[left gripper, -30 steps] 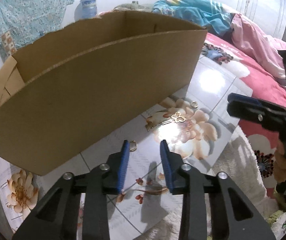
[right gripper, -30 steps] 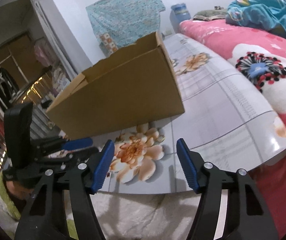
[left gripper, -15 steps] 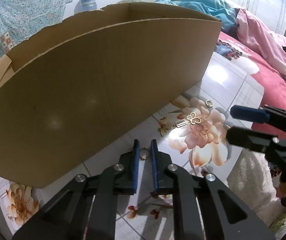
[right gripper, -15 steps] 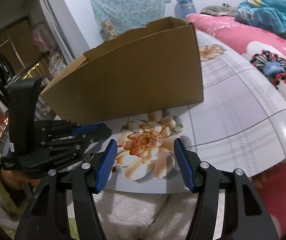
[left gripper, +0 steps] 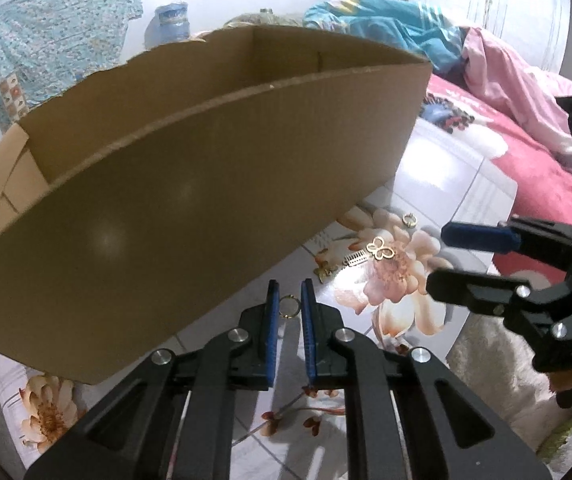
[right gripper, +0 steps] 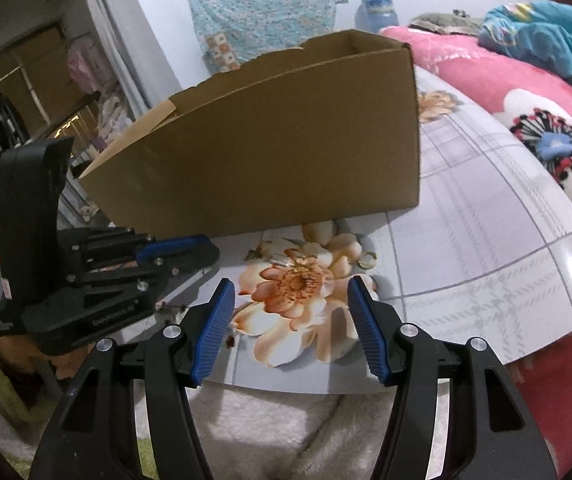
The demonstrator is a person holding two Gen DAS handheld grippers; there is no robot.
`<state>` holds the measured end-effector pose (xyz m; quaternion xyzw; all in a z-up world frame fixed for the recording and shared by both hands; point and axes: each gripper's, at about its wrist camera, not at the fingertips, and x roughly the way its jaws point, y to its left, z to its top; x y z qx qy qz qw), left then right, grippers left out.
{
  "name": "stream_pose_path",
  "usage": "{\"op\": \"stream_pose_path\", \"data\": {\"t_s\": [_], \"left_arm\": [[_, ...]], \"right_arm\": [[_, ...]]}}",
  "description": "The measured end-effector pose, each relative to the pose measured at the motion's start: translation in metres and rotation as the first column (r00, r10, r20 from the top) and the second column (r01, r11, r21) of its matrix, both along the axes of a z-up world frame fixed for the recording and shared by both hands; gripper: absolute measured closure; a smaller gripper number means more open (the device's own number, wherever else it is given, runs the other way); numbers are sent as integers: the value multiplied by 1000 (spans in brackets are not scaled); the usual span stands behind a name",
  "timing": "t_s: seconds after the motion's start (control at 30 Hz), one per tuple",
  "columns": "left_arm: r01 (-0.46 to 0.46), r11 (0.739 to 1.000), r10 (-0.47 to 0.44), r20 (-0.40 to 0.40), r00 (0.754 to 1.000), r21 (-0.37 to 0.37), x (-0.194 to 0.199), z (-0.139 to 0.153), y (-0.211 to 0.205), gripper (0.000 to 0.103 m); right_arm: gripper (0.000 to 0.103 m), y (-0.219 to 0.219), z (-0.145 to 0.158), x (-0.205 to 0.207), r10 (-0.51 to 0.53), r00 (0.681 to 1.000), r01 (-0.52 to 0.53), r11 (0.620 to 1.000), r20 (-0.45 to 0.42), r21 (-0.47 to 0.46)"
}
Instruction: Organize jewelry
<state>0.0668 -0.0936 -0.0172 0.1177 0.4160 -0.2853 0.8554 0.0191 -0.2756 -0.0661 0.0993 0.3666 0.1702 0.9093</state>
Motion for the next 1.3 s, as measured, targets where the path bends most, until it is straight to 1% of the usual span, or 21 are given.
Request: {"op": "stream_pose_path", "data": {"t_s": [0.17, 0.23, 0.37, 0.43, 0.5, 0.57, 0.67, 0.8, 0.9, 1.03, 1.07, 1.23, 1.3], "left_arm": [[-19, 1000, 19, 2, 1000, -24, 1, 5, 6, 93], [-20, 999, 20, 0, 1000, -37, 1, 6, 9, 93], [-17, 999, 16, -3, 1000, -50, -1, 6, 13, 93], [-16, 998, 16, -6, 1000, -60, -1, 6, 15, 93], [-14, 997, 13, -12, 1000, -70, -2, 6, 16, 93], [-10, 997, 9, -17, 1000, -73, -1, 4, 14, 93], [-6, 997, 4, -24, 1000, -79, 0, 2, 15, 93], [-6, 996, 3, -36, 999, -88, 1, -1, 18, 93], [-9, 996, 5, -44, 999, -93, 3, -2, 21, 93], [-10, 995, 5, -52, 999, -97, 4, -4, 22, 93], [-11, 995, 5, -53, 999, -98, 5, -4, 23, 93], [-11, 995, 5, -60, 998, -102, 6, -5, 25, 93], [-11, 995, 5, -59, 998, -100, 5, -5, 24, 93]], "right_arm": [[59, 16, -1, 3, 50, 999, -50, 998, 4, -36], [64, 22, -2, 8, 62, 998, -62, 997, -2, -49], [70, 26, -3, 21, 58, 998, -59, 994, -10, -89], [71, 26, -3, 28, 61, 998, -62, 993, -12, -104], [75, 28, -2, 32, 69, 998, -70, 990, -10, -123], [76, 34, -1, 37, 89, 996, -88, 985, -4, -149], [82, 41, -1, 44, 127, 992, -124, 971, 0, -204], [85, 42, -4, 57, 170, 985, -171, 953, -24, -250], [86, 47, -3, 58, 204, 978, -207, 944, -41, -258], [90, 52, -1, 58, 234, 970, -245, 935, -72, -258], [91, 52, -1, 57, 237, 968, -249, 933, -77, -259], [93, 56, 1, 54, 236, 968, -250, 927, -83, -281], [96, 58, 2, 56, 226, 970, -241, 926, -84, -290]]}}
